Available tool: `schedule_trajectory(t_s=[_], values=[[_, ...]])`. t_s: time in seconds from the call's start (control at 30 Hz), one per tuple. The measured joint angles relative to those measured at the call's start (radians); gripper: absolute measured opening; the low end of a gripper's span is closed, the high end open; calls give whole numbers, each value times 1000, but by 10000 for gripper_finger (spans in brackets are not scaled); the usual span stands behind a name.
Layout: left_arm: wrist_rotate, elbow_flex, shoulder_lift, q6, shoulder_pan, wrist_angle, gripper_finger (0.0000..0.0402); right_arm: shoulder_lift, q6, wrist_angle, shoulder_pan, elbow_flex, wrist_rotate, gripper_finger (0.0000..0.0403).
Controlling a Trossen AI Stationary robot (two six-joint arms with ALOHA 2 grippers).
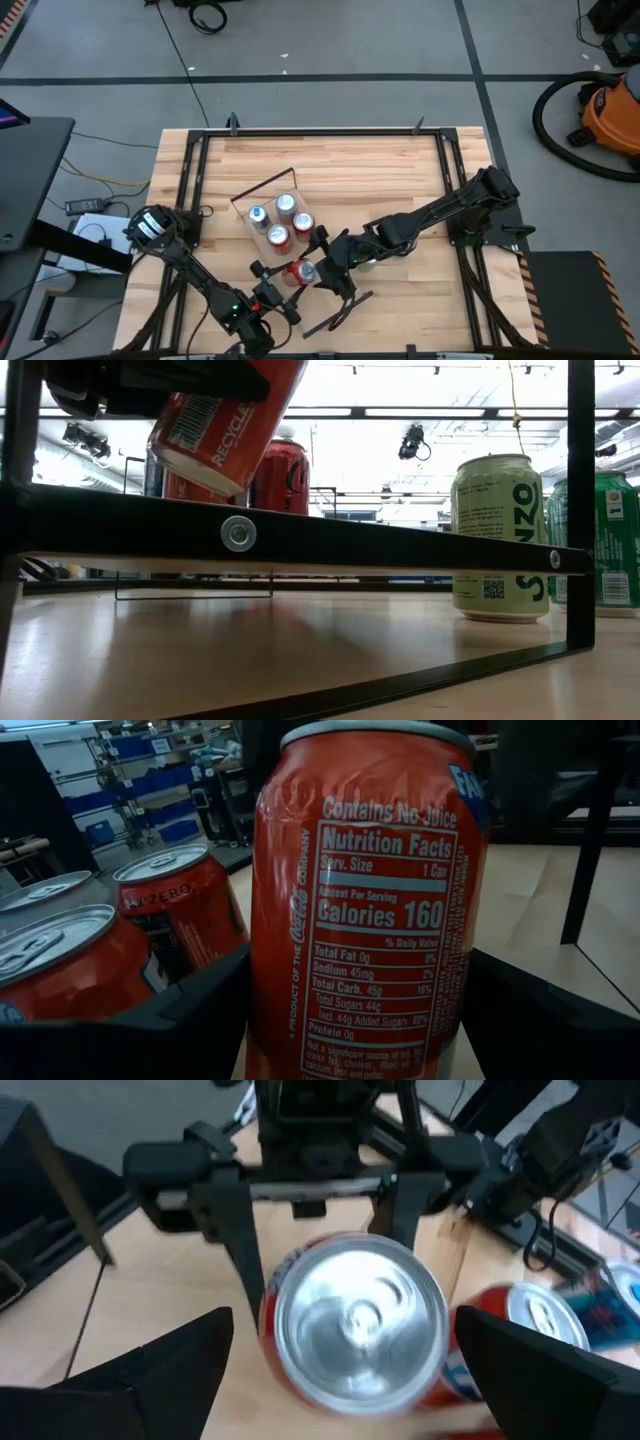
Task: Place canned beverage on shelf
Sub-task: Put the orange soda can on the shelf
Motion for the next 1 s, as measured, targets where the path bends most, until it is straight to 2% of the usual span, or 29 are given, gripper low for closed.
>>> schedule_trajectory(t_s=[0.37,0.57,0.77,1.0], values=[[-4,0,0,5,0,23,305,21,-3,70,-30,-1,-61,382],[-10,0,0,24,0,39,305,21,18,60,-46,-1,-115,351],[-9,0,0,27,1,40,305,21,25,58,-51,-1,-127,317],[6,0,0,38,10,40,333,21,25,54,-51,-1,-127,321]])
